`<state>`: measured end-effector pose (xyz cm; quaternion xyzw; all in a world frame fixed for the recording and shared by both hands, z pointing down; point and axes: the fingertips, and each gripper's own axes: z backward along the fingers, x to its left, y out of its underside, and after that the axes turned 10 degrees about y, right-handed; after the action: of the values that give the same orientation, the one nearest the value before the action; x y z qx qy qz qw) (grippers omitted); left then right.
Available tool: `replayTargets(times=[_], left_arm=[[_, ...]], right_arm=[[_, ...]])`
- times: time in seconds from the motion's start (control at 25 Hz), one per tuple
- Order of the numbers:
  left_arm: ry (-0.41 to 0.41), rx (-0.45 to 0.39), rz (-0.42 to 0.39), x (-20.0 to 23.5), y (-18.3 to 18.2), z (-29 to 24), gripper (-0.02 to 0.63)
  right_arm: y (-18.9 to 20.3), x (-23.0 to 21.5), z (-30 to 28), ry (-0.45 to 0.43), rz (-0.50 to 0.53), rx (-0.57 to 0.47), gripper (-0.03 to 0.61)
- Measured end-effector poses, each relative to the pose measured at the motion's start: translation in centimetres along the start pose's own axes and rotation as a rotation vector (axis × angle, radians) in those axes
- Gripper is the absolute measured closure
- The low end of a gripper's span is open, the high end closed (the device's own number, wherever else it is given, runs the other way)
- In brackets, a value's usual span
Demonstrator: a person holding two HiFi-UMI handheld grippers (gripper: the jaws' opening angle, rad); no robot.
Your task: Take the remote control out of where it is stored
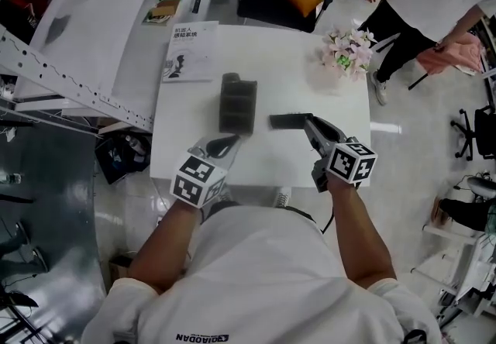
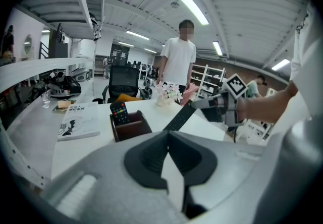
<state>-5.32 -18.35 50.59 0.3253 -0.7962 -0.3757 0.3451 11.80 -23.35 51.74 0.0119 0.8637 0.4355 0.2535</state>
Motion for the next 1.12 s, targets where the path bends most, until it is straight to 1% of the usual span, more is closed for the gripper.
replayTargets(times=[0.12, 0.24, 0.4, 0.52, 0.6, 0.68, 1.04, 1.08, 1.12], left_arm=[[0.001, 0.005, 0.001, -0.1, 0.0, -0.3, 0.611], [0.003, 0.007, -0.002, -0.3, -0.1, -0.5, 0.611], [0.002, 0.010, -0.003, -0.6, 0.0, -0.5, 0.611], [-0.006, 0.013, -0.001, -0.5, 0.0, -0.2, 0.611], [-0.010, 0.014, 0.002, -0.5, 0.0, -0.1, 0.612], [-0.012, 0.013, 0.006, -0.6, 0.1, -0.1, 0.611], [-0.030, 0.016, 0.019, -0.2, 0.6, 0.3, 0.612], [-0.029, 0.016, 0.020, -0.2, 0.6, 0.3, 0.612], [-0.029, 0.016, 0.021, -0.3, 0.6, 0.2, 0.612]], right_arm=[[2.5, -1.4, -0.2, -0.023, -0.136, 0.070, 0.486], [4.5, -2.9, -0.6, -0.022, -0.235, 0.122, 0.486], [6.5, -5.0, -1.6, -0.004, -0.317, 0.155, 0.486], [7.1, -6.0, -2.4, -0.010, -0.381, 0.141, 0.486], [7.3, -6.9, -2.8, 0.010, -0.408, 0.133, 0.482], [7.9, -7.8, -3.1, 0.044, -0.394, 0.143, 0.476], [9.7, -10.3, -4.2, 0.188, -0.246, 0.212, 0.454], [9.8, -10.7, -4.2, 0.211, -0.230, 0.220, 0.461], [9.9, -11.0, -4.3, 0.230, -0.216, 0.226, 0.511]])
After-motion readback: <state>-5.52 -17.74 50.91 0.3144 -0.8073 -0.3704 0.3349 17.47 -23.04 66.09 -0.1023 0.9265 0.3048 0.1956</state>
